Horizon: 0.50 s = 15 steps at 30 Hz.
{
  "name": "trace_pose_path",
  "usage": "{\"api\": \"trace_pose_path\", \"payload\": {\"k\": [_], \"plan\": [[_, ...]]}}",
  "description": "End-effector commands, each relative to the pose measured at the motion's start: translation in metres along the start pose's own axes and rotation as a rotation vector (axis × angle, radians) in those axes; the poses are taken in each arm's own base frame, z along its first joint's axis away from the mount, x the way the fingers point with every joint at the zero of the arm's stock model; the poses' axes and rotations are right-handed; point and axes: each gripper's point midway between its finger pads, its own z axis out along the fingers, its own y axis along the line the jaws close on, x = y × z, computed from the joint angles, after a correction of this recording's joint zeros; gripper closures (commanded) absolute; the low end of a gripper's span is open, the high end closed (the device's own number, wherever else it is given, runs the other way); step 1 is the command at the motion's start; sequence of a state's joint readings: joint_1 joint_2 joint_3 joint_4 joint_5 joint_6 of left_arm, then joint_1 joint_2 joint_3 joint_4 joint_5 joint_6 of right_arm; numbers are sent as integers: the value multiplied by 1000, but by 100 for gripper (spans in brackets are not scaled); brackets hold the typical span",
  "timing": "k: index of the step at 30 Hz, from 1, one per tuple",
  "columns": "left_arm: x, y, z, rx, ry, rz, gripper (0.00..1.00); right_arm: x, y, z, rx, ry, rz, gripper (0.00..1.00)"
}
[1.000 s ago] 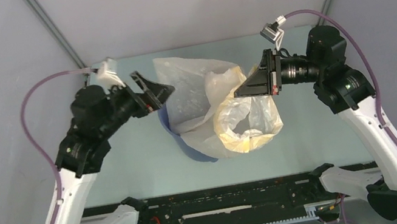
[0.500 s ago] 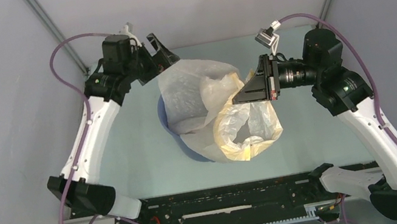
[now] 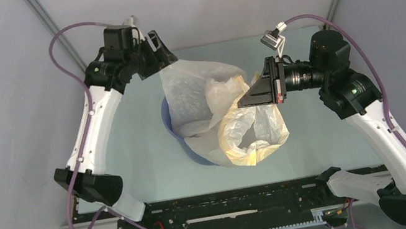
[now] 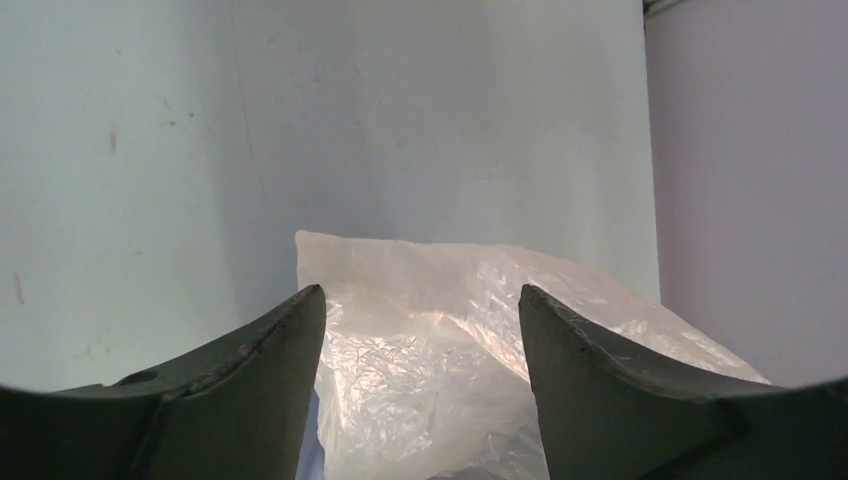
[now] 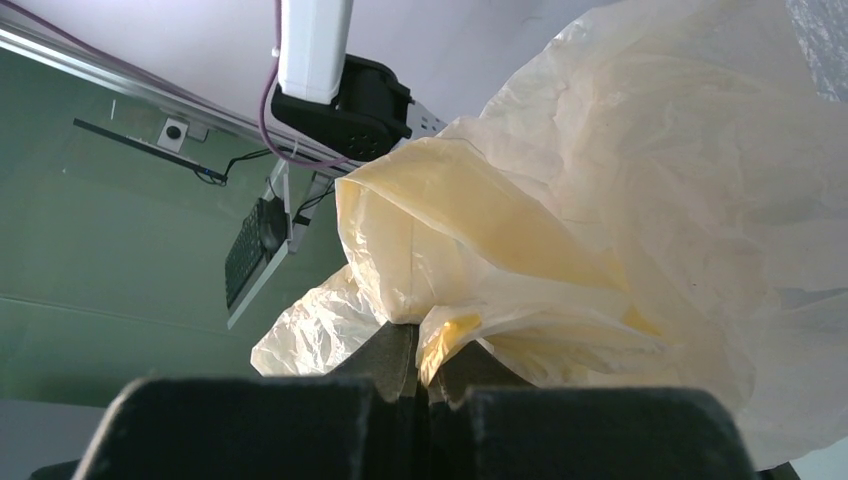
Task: Put the trash bags into the trash bin
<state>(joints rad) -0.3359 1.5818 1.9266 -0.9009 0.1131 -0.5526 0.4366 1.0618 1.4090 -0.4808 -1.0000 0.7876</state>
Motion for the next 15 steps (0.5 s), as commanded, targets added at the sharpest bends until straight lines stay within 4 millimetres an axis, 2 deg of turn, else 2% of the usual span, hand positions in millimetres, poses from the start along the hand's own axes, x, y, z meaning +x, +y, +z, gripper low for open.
{"api": "trace_pose_path", "payload": {"k": [1,3,6,8,11,15], "plan": [[6,-15,0,86,46,3,28,2,5,-2,-13,0,-30,100],[9,-14,1,88,58,7,39,2,6,-2,-14,-1,-31,100],[16,-13,-1,88,76,13,70,1,7,-2,-19,-2,-34,100],[22,-14,-6,92,84,33,85,1,7,-2,-19,-1,-33,100],[36,-17,-22,80,79,112,98,2,7,-2,-20,2,-30,100],[66,-18,-44,66,89,149,100,2,7,-3,-18,-1,-28,100]]}}
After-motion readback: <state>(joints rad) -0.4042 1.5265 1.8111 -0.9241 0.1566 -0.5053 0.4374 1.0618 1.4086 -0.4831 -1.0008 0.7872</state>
